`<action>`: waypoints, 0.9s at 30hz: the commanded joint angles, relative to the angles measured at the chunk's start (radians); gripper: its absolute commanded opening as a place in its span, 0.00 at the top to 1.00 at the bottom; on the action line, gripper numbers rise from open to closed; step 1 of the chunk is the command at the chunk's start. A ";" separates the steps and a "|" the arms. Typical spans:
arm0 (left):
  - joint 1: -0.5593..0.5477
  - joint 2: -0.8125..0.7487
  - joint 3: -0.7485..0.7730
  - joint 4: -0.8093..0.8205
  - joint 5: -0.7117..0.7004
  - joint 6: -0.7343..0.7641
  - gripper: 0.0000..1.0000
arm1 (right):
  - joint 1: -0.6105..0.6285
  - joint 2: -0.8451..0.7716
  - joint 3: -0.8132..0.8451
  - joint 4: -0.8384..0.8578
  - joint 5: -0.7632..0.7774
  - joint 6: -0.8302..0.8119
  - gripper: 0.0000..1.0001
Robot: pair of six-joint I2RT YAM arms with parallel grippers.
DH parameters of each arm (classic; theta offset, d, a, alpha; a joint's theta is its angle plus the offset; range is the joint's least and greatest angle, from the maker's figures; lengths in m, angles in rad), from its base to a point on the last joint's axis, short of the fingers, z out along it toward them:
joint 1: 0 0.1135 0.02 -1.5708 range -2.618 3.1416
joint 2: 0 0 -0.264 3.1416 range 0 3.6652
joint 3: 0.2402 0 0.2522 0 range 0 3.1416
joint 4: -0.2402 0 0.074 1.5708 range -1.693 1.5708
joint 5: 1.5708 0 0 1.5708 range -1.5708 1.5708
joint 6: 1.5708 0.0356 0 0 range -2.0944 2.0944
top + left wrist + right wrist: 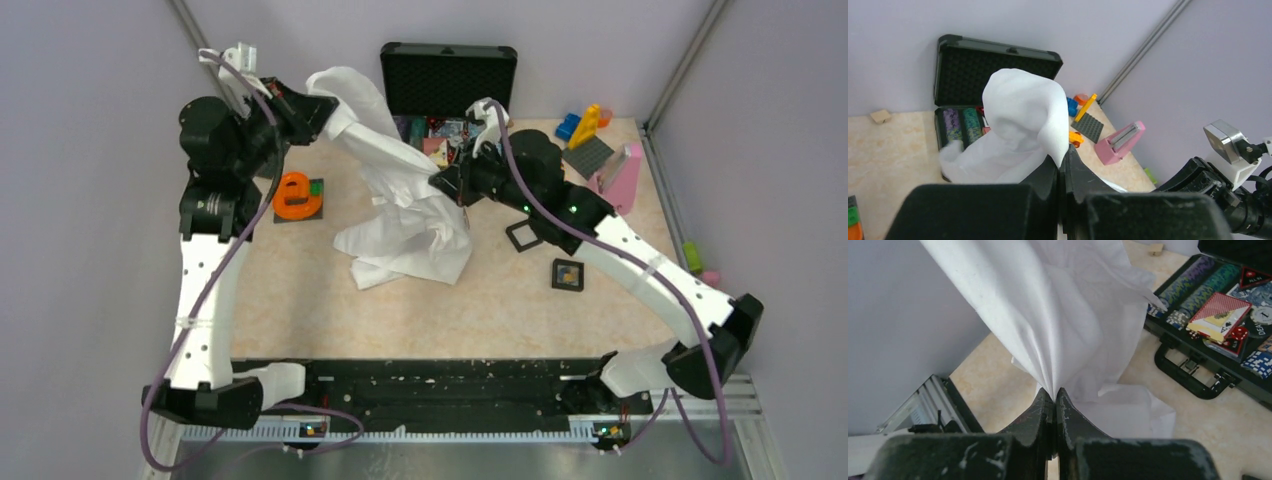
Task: Remove the brooch from the garment
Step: Adjust the clothes at the center of the board.
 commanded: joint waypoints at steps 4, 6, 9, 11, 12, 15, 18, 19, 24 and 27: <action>-0.053 -0.005 -0.021 -0.061 0.011 0.027 1.00 | 0.041 -0.177 -0.006 -0.194 0.201 -0.018 1.00; -0.104 0.021 -0.032 -0.033 0.003 0.030 1.00 | 0.012 -0.175 0.010 -0.245 0.281 -0.016 1.00; -0.178 0.128 0.036 -0.017 -0.007 0.028 1.00 | -0.066 -0.143 0.109 -0.335 0.301 -0.008 1.00; -0.199 0.227 0.166 -0.034 0.039 -0.007 1.00 | -0.070 -0.115 0.204 -0.394 0.342 -0.016 1.00; -0.197 0.281 0.232 -0.048 0.082 -0.037 1.00 | -0.070 -0.096 0.257 -0.426 0.343 -0.023 1.00; -0.183 0.378 0.389 -0.103 0.130 -0.063 1.00 | -0.048 -0.047 0.376 -0.495 0.306 -0.027 1.00; -0.141 0.358 0.371 -0.159 0.083 -0.038 1.00 | 0.064 -0.008 0.405 -0.507 0.361 -0.041 1.00; -0.116 0.339 0.331 -0.169 0.078 -0.038 1.00 | 0.099 0.009 0.395 -0.495 0.357 -0.036 1.00; 0.075 0.228 -0.064 -0.058 0.114 -0.093 1.00 | 0.254 0.169 0.310 -0.371 0.314 0.009 1.00; 0.165 0.179 -0.251 -0.036 0.011 -0.054 1.00 | 0.318 0.305 0.320 -0.334 0.253 0.008 1.00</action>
